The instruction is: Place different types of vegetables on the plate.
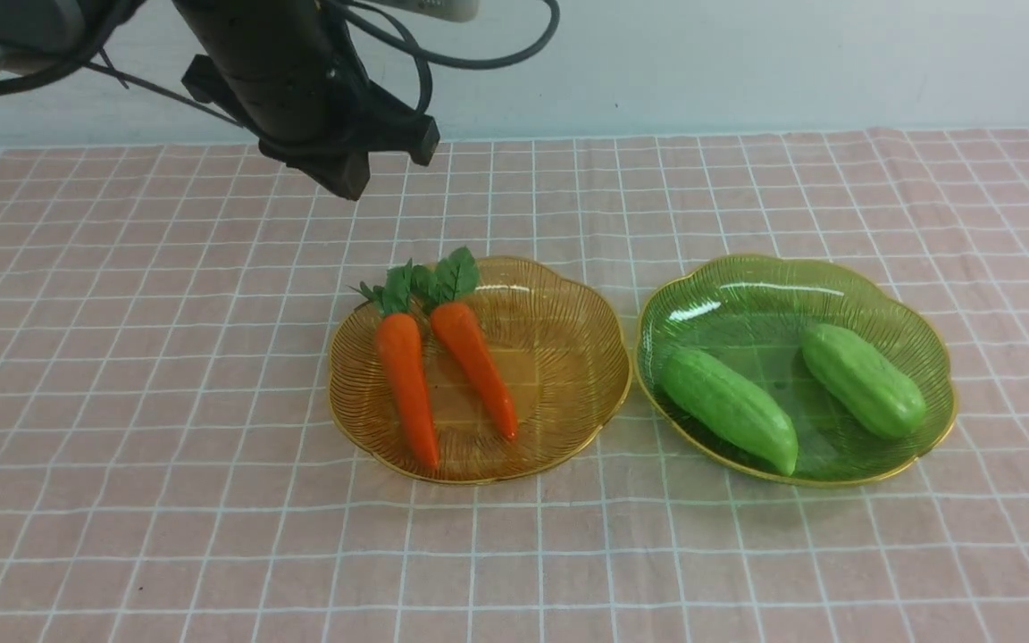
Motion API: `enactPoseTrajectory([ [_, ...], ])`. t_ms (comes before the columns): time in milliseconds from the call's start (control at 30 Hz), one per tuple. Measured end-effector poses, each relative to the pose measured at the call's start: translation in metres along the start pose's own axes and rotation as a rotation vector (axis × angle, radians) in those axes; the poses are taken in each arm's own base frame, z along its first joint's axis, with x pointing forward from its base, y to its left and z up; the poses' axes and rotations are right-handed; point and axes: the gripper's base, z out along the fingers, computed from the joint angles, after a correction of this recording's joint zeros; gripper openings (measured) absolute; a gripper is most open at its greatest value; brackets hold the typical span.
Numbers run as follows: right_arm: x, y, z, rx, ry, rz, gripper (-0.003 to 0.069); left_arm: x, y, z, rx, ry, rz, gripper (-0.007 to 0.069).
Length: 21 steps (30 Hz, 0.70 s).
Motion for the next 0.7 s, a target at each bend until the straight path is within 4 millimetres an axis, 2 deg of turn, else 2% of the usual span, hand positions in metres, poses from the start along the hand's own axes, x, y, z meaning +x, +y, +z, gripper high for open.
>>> enactPoseTrajectory([
  [100,0.024,-0.001,-0.004,0.037,0.061,-0.005,-0.0015,0.006,0.0,-0.005,0.001,0.006,0.0,-0.0001],
  [267,0.052,0.001,-0.003,0.044,0.107,-0.003,-0.0015,0.04,0.001,-0.027,-0.008,0.042,0.004,-0.0001],
  [300,0.055,0.002,-0.003,0.044,0.115,-0.004,-0.0015,0.051,0.002,-0.029,-0.017,0.064,0.009,-0.0001],
  [533,0.054,0.002,-0.003,0.029,0.096,-0.023,-0.0015,0.137,0.004,-0.1,-0.024,-0.008,-0.053,-0.0001],
  [567,0.055,0.002,-0.003,0.024,0.097,-0.024,-0.0015,0.153,0.004,-0.105,-0.024,-0.009,-0.058,-0.0001],
  [600,0.055,0.002,-0.003,0.023,0.097,-0.024,-0.0015,0.178,0.004,-0.118,-0.023,-0.038,-0.065,-0.0001],
  [633,0.055,0.002,-0.003,0.023,0.097,-0.024,-0.0015,0.196,0.004,-0.12,-0.023,-0.055,-0.072,-0.0001],
  [700,0.054,0.002,-0.003,0.023,0.096,-0.024,-0.0015,0.234,0.003,-0.13,-0.008,-0.203,-0.113,-0.0001],
])
